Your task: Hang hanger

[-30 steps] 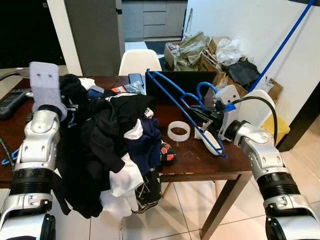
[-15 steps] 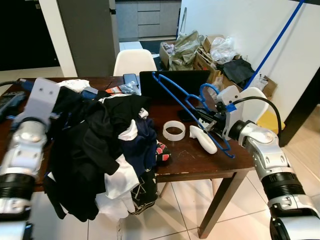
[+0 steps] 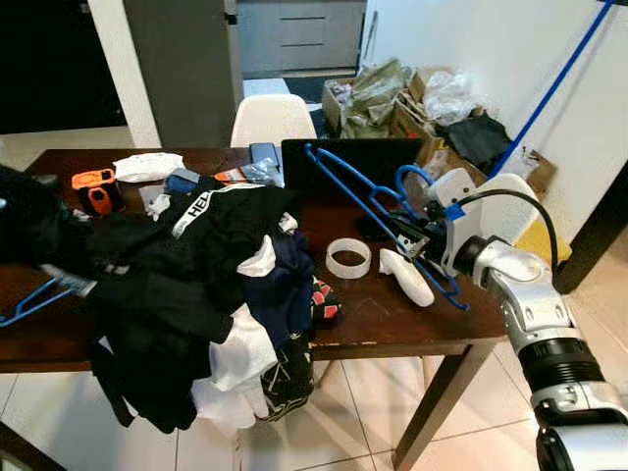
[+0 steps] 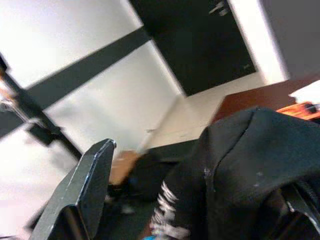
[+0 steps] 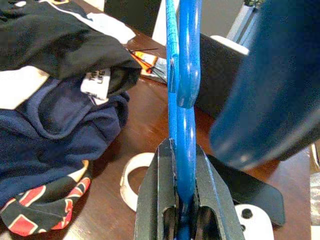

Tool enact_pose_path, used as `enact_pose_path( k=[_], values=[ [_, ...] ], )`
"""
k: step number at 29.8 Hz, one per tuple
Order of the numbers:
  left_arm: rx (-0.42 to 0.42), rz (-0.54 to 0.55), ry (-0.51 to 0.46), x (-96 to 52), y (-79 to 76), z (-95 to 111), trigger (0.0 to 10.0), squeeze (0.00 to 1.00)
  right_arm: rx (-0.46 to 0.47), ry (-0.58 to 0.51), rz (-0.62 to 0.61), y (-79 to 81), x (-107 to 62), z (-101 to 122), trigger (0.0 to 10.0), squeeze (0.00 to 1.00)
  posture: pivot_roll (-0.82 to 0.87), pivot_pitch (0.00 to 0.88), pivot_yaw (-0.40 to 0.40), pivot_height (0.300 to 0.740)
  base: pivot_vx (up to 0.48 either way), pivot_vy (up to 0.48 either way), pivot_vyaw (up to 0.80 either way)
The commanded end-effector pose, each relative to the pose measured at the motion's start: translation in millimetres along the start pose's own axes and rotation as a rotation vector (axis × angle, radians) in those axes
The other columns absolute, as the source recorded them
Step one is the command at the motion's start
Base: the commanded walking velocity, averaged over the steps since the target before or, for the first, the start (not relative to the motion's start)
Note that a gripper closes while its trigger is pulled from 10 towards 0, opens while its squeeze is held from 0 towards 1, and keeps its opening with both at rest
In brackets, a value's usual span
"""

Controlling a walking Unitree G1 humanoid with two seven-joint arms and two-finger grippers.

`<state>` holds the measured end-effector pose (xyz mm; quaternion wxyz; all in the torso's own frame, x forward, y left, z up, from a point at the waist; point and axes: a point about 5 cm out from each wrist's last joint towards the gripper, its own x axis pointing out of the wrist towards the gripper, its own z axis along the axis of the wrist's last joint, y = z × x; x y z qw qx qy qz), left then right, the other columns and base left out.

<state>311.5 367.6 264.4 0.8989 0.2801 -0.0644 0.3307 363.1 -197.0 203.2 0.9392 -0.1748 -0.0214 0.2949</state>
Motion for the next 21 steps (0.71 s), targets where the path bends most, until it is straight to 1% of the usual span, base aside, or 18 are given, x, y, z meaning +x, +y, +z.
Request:
enact_pose_path(
  k=[1, 2, 3, 4, 5, 6, 8, 9, 11, 12, 13, 14, 15, 16, 18, 19, 20, 21],
  values=[
    [-0.401, -0.139, -0.039, -3.4, -21.8, 21.4, 10.0, 0.00, -0.015, -0.004, 0.000, -1.3, 1.7, 5.5, 10.0, 0.00, 0.07, 0.000, 0.002, 0.740, 0.000, 0.000, 0.00],
    [-0.504, -0.206, -0.054, -6.2, -31.7, 28.5, 10.0, 0.00, -0.017, -0.003, 0.000, -1.6, 1.7, 5.6, 10.0, 0.00, 0.07, 0.000, 0.001, 0.740, 0.000, 0.000, 0.00],
    [-0.557, -0.247, -0.063, -8.1, -37.7, 32.8, 10.0, 0.00, -0.019, -0.001, -0.001, -1.8, 1.7, 5.7, 10.0, 0.00, 0.07, 0.000, 0.001, 0.740, 0.000, 0.000, 0.00],
    [-0.578, -0.276, -0.056, -9.9, -43.4, 33.8, 10.0, 0.00, -0.021, 0.000, -0.001, -2.1, 1.4, 5.7, 10.0, 0.00, 0.07, 0.000, 0.001, 0.740, 0.000, 0.000, 0.00],
    [-0.578, -0.276, -0.056, -9.9, -43.4, 33.8, 10.0, 0.00, -0.021, 0.000, -0.001, -2.1, 1.4, 5.7, 10.0, 0.00, 0.07, 0.000, 0.001, 0.740, 0.000, 0.000, 0.00],
    [-0.600, -0.299, -0.042, -11.5, -47.9, 33.8, 10.0, 0.00, -0.022, 0.001, -0.001, -2.4, 1.1, 5.8, 10.0, 0.00, 0.07, 0.000, 0.001, 0.740, 0.000, 0.000, 0.00],
    [-0.612, -0.309, -0.032, -12.2, -50.1, 33.4, 10.0, 0.00, -0.023, 0.001, -0.001, -2.5, 1.0, 5.8, 10.0, 0.00, 0.07, 0.000, 0.001, 0.740, 0.000, 0.000, 0.00],
    [-0.624, -0.337, 0.033, -13.6, -57.8, 27.1, 10.0, 0.00, -0.024, 0.003, -0.002, -3.1, 0.2, 5.7, 10.0, 0.00, 0.07, 0.000, 0.002, 0.740, 0.000, 0.000, 0.00],
    [-0.625, -0.343, 0.049, -13.9, -59.6, 25.4, 10.0, 0.00, -0.025, 0.003, -0.002, -3.3, 0.1, 5.7, 10.0, 0.00, 0.07, 0.000, 0.002, 0.740, 0.000, 0.000, 0.00],
    [-0.580, -0.332, 0.117, -14.0, -62.1, 14.8, 10.0, 0.00, -0.028, 0.007, -0.002, -3.5, -0.3, 5.5, 10.0, 0.00, 0.07, 0.000, 0.003, 0.740, 0.000, 0.000, 0.00],
    [-0.481, -0.301, 0.241, -14.8, -63.5, -6.3, 10.0, 0.00, -0.035, 0.013, -0.001, -3.6, -1.0, 5.0, 10.0, 0.00, 0.07, 0.000, 0.002, 0.740, 0.000, 0.000, 0.00],
    [-0.481, -0.301, 0.241, -14.8, -63.5, -6.3, 10.0, 0.00, -0.035, 0.013, -0.001, -3.6, -1.0, 5.0, 10.0, 0.00, 0.07, 0.000, 0.002, 0.740, 0.000, 0.000, 0.00],
    [-0.451, -0.291, 0.282, -15.6, -63.2, -13.3, 10.0, 0.00, -0.038, 0.016, 0.000, -3.6, -1.2, 4.8, 10.0, 0.00, 0.07, 0.000, 0.002, 0.740, 0.000, 0.000, 0.00],
    [-0.451, -0.291, 0.282, -15.6, -63.2, -13.3, 10.0, 0.00, -0.038, 0.016, 0.000, -3.6, -1.2, 4.8, 10.0, 0.00, 0.07, 0.000, 0.002, 0.740, 0.000, 0.000, 0.00],
    [-0.436, -0.337, 0.372, -21.6, -68.4, -26.4, 10.0, 0.00, -0.043, 0.021, 0.002, -3.1, -1.4, 4.1, 10.0, 0.00, 0.07, 0.000, 0.003, 0.740, 0.000, 0.000, 0.00],
    [-0.381, -0.452, 0.414, -31.3, -78.3, -33.7, 10.0, 0.00, -0.047, 0.024, 0.006, -2.6, -1.5, 3.9, 10.0, 0.00, 0.07, 0.000, 0.004, 0.740, 0.000, 0.000, 0.00],
    [-0.340, -0.534, 0.446, -39.1, -85.0, -39.1, 10.0, 0.00, -0.050, 0.027, 0.009, -2.3, -1.6, 3.8, 10.0, 0.00, 0.07, 0.000, 0.004, 0.740, 0.000, 0.000, 0.00],
    [-0.313, -0.584, 0.462, -44.1, -88.9, -42.0, 10.0, 0.00, -0.051, 0.028, 0.011, -2.1, -1.6, 3.8, 10.0, 0.00, 0.07, 0.000, 0.004, 0.740, 0.000, 0.000, 0.00]
  ],
)
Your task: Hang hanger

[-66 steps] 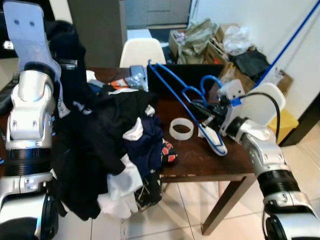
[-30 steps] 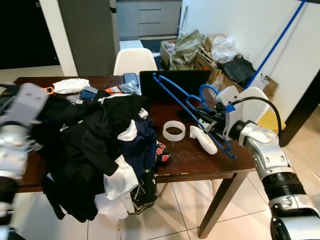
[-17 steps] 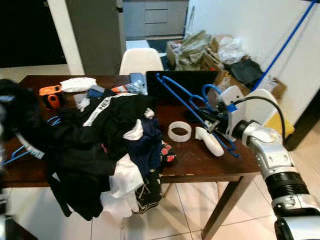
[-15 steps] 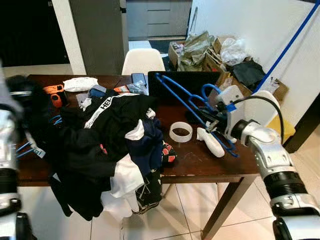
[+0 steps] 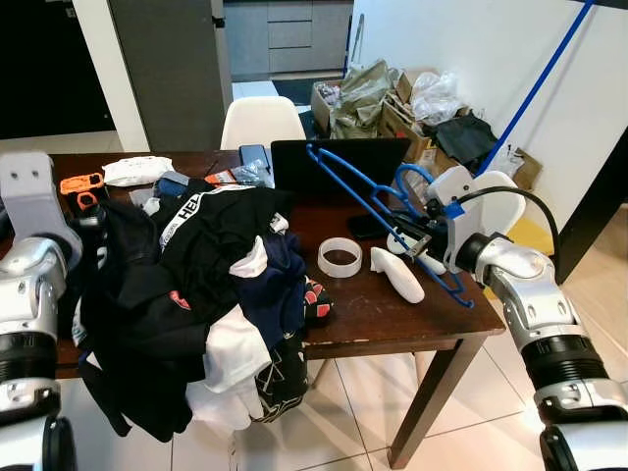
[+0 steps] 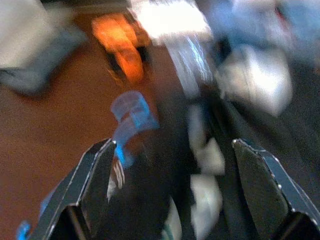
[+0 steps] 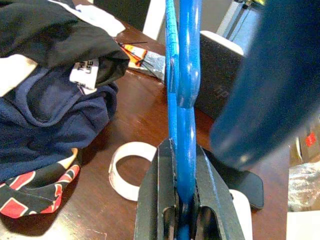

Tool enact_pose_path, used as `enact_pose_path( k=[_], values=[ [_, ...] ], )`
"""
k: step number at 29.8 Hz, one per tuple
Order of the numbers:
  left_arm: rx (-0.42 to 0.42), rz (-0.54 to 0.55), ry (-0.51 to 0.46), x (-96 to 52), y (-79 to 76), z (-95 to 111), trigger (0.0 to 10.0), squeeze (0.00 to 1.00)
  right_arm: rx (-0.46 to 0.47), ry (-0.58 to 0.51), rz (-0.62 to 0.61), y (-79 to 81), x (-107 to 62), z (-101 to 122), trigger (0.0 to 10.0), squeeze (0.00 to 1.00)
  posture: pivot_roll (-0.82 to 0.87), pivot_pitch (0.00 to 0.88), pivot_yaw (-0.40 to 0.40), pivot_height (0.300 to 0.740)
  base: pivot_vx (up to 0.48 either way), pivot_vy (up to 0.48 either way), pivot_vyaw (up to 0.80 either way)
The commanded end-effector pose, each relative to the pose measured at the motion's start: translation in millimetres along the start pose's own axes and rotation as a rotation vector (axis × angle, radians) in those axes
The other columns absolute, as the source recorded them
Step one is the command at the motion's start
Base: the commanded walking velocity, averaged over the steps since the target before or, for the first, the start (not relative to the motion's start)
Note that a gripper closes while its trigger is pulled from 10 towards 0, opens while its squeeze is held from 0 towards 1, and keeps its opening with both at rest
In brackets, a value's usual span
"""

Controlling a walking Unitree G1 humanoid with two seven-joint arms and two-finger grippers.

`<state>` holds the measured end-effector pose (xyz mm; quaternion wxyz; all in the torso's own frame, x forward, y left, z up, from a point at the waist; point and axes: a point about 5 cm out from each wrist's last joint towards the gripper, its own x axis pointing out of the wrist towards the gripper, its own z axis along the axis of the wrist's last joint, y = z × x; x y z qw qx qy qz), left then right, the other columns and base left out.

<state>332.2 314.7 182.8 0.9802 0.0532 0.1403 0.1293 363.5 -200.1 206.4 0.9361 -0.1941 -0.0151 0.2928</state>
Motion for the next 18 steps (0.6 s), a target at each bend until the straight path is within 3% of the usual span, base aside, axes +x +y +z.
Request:
enact_pose_path(
  k=[1, 3, 5, 7, 9, 10, 11, 18],
  values=[
    [0.038, -0.053, 0.057, -0.7, -4.9, -7.5, 10.0, 0.00, -0.018, 0.004, 0.010, 1.5, 0.0, 1.9, 10.0, 0.00, 0.07, 0.000, 0.004, 0.740, 0.000, 0.000, 0.00],
    [0.096, -0.172, 0.080, -7.8, -8.2, -9.4, 10.0, 0.00, -0.024, 0.006, 0.009, 0.1, -0.7, 2.6, 10.0, 0.00, 0.06, 0.000, 0.002, 0.740, 0.000, 0.000, 0.00],
    [0.096, -0.172, 0.080, -7.8, -8.2, -9.4, 10.0, 0.00, -0.024, 0.006, 0.009, 0.1, -0.7, 2.6, 10.0, 0.00, 0.06, 0.000, 0.002, 0.740, 0.000, 0.000, 0.00],
    [0.012, -0.318, -0.002, -17.2, -10.2, 12.0, 10.0, 0.00, -0.027, 0.007, 0.007, -1.0, -1.1, 3.3, 10.0, 0.00, 0.06, 0.000, 0.002, 0.740, 0.000, 0.000, 0.00],
    [-0.069, -0.396, -0.102, -24.9, -7.1, 36.3, 10.0, 0.00, -0.029, 0.007, 0.007, -1.3, -0.7, 3.7, 10.0, 0.00, 0.07, 0.000, 0.000, 0.740, 0.000, 0.000, 0.00],
    [-0.069, -0.396, -0.102, -24.9, -7.1, 36.3, 10.0, 0.00, -0.029, 0.007, 0.007, -1.3, -0.7, 3.7, 10.0, 0.00, 0.07, 0.000, 0.000, 0.740, 0.000, 0.000, 0.00],
    [-0.070, -0.410, -0.203, -30.3, -6.1, 52.4, 10.0, 0.00, -0.026, 0.003, 0.007, -0.6, 0.6, 4.2, 10.0, 0.00, 0.07, 0.000, 0.000, 0.740, 0.000, 0.000, 0.00],
    [-0.047, -0.356, -0.381, -37.3, -11.9, 75.4, 10.0, 0.00, -0.021, 0.000, 0.010, 2.0, 2.7, 3.4, 10.0, 0.00, 0.07, 0.000, -0.002, 0.740, 0.000, 0.000, 0.00]
  ],
)
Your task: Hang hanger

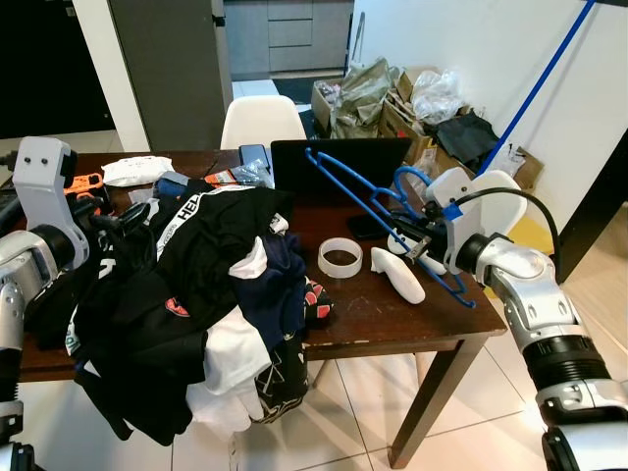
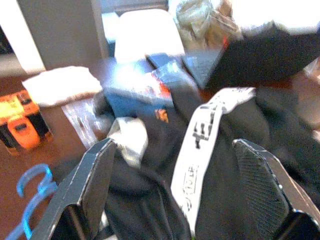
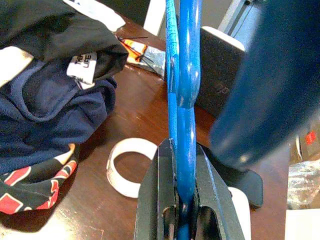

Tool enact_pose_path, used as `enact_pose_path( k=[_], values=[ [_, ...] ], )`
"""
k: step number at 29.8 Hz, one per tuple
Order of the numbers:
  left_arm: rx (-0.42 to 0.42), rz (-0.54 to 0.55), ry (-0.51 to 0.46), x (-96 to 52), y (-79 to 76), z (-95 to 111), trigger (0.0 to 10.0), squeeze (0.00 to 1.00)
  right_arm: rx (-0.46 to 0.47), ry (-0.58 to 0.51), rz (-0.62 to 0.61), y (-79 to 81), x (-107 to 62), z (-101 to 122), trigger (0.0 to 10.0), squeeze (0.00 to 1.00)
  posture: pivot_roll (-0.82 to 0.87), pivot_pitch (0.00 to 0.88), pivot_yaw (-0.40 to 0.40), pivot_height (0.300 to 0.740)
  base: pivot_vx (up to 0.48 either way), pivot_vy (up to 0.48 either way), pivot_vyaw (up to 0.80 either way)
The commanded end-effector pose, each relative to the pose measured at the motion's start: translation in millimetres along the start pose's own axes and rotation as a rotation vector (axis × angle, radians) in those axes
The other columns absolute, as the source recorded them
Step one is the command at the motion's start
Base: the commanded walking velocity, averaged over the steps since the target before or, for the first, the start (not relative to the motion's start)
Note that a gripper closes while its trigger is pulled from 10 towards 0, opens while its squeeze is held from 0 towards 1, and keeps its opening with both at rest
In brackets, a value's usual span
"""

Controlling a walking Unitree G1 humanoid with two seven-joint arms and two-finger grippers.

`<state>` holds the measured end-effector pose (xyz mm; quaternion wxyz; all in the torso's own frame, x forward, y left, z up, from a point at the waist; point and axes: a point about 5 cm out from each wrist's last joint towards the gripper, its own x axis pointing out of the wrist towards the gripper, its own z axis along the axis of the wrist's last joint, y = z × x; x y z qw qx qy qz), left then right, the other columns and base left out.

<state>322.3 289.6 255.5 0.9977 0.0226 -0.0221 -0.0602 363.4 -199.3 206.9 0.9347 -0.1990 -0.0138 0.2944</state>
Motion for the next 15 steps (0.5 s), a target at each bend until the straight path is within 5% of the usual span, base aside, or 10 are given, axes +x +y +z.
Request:
enact_pose_path(
  k=[1, 4, 15],
  values=[
    [0.020, 0.037, -0.078, 2.2, -4.7, 11.9, 10.0, 0.00, -0.011, -0.003, 0.006, 2.2, 2.7, 2.1, 10.0, 0.00, 0.07, 0.000, -0.004, 0.740, 0.000, 0.000, 0.00],
    [0.049, 0.058, -0.123, 7.4, -20.6, 12.2, 10.0, 0.00, -0.002, -0.008, 0.001, 2.1, 3.2, 1.8, 10.0, 0.00, 0.07, 0.000, -0.003, 0.740, -0.322, 0.000, 0.00],
    [-0.077, -0.005, -0.065, 17.2, -66.1, -18.5, 10.0, 0.00, 0.031, 0.039, -0.037, 0.0, -0.1, -15.5, 10.0, 0.00, 0.07, 0.000, 0.000, 0.740, -0.373, 0.000, 0.00]
  ],
)
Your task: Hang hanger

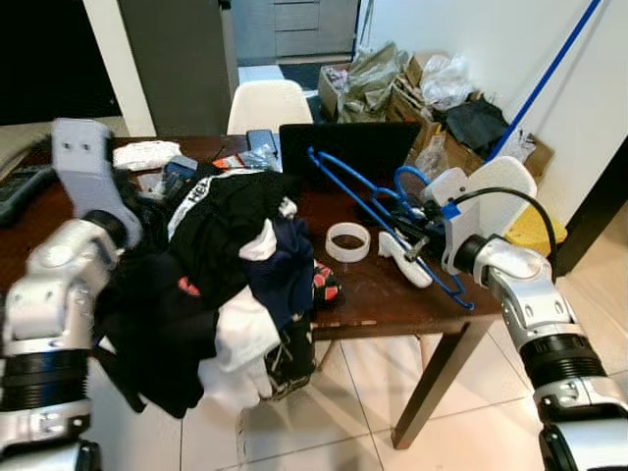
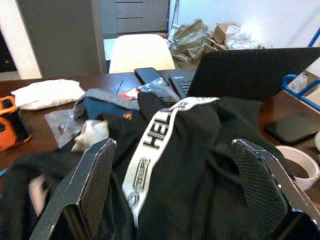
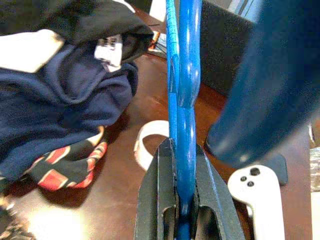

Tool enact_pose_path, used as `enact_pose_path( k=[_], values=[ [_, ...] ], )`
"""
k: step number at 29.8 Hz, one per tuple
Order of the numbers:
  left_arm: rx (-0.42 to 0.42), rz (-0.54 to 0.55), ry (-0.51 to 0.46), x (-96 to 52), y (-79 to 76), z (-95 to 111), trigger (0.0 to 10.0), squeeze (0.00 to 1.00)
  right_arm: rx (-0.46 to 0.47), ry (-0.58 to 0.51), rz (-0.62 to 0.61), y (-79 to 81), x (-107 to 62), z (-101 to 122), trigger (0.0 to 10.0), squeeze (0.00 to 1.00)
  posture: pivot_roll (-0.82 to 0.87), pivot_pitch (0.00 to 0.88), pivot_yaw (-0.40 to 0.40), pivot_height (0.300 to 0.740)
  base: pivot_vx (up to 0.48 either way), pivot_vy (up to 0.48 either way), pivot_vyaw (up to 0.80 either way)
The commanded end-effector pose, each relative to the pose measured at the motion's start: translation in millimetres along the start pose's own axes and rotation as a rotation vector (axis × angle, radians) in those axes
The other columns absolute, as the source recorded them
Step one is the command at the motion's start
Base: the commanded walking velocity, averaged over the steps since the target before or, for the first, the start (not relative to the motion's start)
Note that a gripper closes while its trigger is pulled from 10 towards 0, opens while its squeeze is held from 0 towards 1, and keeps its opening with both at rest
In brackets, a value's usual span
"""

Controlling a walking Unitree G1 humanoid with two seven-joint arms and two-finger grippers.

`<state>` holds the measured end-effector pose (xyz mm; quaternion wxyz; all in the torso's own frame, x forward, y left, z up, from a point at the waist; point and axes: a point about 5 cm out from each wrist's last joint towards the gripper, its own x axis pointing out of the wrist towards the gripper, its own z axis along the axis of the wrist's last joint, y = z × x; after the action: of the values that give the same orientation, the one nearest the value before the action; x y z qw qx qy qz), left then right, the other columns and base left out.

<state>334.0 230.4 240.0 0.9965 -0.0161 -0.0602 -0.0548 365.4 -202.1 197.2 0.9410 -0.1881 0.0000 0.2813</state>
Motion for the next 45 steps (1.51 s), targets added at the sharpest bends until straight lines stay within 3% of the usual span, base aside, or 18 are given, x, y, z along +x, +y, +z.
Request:
enact_pose_path(
  k=[1, 12, 13, 14, 18, 21, 24, 25, 27, 32, 33, 34, 36, 40, 41, 45],
  values=[
    [-0.006, -0.018, 0.017, -1.5, -7.6, -5.4, 10.0, 0.00, 0.000, 0.014, -0.015, -0.7, -1.0, -5.3, 10.0, 0.00, 0.07, 0.000, 0.000, 0.740, -0.375, 0.000, 0.00],
    [-0.016, -0.032, 0.053, -2.2, -21.7, -25.1, 10.0, 0.00, 0.027, 0.189, -0.119, -9.8, -13.2, -45.0, 10.0, 0.00, 0.07, 0.000, 0.001, 0.740, -0.375, 0.000, 0.00],
    [-0.014, -0.026, 0.072, -3.5, -21.5, -31.0, 10.0, 0.00, 0.032, 0.231, -0.132, -10.1, -16.0, -53.6, 10.0, 0.00, 0.07, 0.000, 0.001, 0.740, -0.375, 0.000, 0.00],
    [-0.004, -0.011, 0.132, -7.2, -19.2, -49.7, 10.0, 0.00, 0.030, 0.346, -0.156, -7.8, -25.2, -77.2, 10.0, 0.00, 0.08, 0.000, -0.002, 0.740, -0.375, 0.000, 0.00],
    [0.001, 0.000, 0.193, -11.6, -17.0, -69.6, 10.0, 0.00, 0.050, 0.426, -0.154, -1.8, -32.9, -95.6, 10.0, 0.00, 0.08, 0.000, -0.003, 0.740, -0.375, 0.000, 0.00],
    [-0.003, 0.015, 0.350, -22.3, -14.5, -118.6, 10.0, 0.00, 0.104, 0.584, -0.148, 18.1, -48.2, -132.7, 10.0, 0.00, 0.07, 0.000, -0.005, 0.740, -0.371, 0.000, 0.00],
    [-0.025, 0.033, 0.489, -31.8, -15.1, -161.1, 10.0, 0.00, 0.102, 0.757, -0.121, 47.7, -65.1, -168.5, 10.0, 0.00, 0.06, 0.000, -0.004, 0.740, -0.365, 0.000, 0.00],
    [-0.025, 0.033, 0.489, -31.8, -15.1, -161.1, 10.0, 0.00, 0.102, 0.757, -0.121, 47.7, -65.1, -168.5, 10.0, 0.00, 0.06, 0.000, -0.004, 0.740, -0.360, 0.000, 0.00],
    [-0.037, 0.051, 0.561, -36.8, -15.6, -180.4, 10.0, 0.00, 0.112, 0.834, -0.116, 64.1, -74.3, -184.1, 10.0, 0.00, 0.05, 0.000, -0.003, 0.740, -0.362, 0.000, 0.00],
    [-0.046, 0.068, 0.622, -41.4, -16.8, -195.3, 10.0, 0.00, 0.128, 0.896, -0.115, 78.6, -83.3, -196.7, 10.0, 0.00, 0.04, 0.000, 0.000, 0.740, -0.362, 0.000, 0.00],
    [-0.063, 0.097, 0.708, -51.3, -20.5, -214.5, 10.0, 0.00, 0.186, 0.971, -0.113, 100.9, -96.7, -212.4, 10.0, 0.00, 0.03, 0.000, -0.002, 0.740, -0.356, 0.000, 0.00],
    [-0.063, 0.097, 0.708, -51.3, -20.5, -214.5, 10.0, 0.00, 0.186, 0.971, -0.113, 100.9, -96.7, -212.4, 10.0, 0.00, 0.03, 0.000, -0.002, 0.740, -0.356, 0.000, 0.00],
    [-0.062, 0.106, 0.777, -62.4, -24.9, -229.6, 10.0, 0.00, 0.194, 1.020, -0.097, 115.4, -104.3, -220.6, 10.0, 0.00, 0.03, 0.000, -0.004, 0.740, -0.358, 0.000, 0.00],
    [-0.039, 0.105, 0.862, -78.6, -31.5, -246.6, 10.0, 0.00, 0.176, 1.046, -0.064, 122.4, -106.9, -223.6, 10.0, 0.00, 0.02, 0.000, -0.008, 0.740, -0.360, 0.000, 0.00],
    [-0.025, 0.098, 0.891, -83.9, -34.4, -252.1, 10.0, 0.00, 0.232, 1.044, -0.091, 124.5, -106.3, -224.0, 10.0, 0.00, 0.01, 0.000, -0.014, 0.740, -0.352, 0.000, 0.00],
    [-0.011, 0.090, 0.935, -92.1, -39.1, -260.1, 10.0, 0.00, 0.298, 1.052, -0.131, 128.8, -105.2, -224.7, 10.0, 0.00, 0.02, 0.000, -0.020, 0.740, -0.355, 0.000, 0.00]
  ],
)
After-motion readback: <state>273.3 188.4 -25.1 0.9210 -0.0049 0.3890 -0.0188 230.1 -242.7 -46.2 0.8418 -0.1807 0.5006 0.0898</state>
